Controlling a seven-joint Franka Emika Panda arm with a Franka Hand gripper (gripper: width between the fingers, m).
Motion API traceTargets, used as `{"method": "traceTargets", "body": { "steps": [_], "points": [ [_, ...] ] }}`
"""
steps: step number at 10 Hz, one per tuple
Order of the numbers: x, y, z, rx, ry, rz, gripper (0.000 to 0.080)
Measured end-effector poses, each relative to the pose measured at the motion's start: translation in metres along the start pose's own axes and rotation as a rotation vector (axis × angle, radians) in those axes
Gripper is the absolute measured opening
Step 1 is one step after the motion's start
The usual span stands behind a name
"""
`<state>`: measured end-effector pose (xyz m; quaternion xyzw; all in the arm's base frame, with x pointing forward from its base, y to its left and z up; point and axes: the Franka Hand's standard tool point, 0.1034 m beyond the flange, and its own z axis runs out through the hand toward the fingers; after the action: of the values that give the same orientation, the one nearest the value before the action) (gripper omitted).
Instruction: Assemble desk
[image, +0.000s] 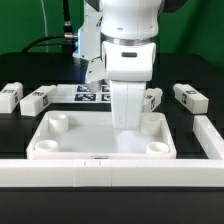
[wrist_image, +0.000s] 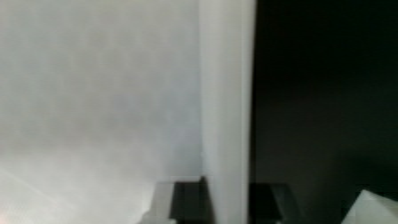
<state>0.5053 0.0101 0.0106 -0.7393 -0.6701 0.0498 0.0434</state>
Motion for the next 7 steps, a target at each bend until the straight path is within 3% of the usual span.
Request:
{"method": "traceTargets", "body": {
  "steps": [2, 7],
  "points": [
    [0.002, 0.001, 0.0, -0.001, 0.001, -0.002, 0.0072],
    [0.04, 0.006, -0.001, -0.008, 0.006, -0.044, 0.0072]
  ]
}}
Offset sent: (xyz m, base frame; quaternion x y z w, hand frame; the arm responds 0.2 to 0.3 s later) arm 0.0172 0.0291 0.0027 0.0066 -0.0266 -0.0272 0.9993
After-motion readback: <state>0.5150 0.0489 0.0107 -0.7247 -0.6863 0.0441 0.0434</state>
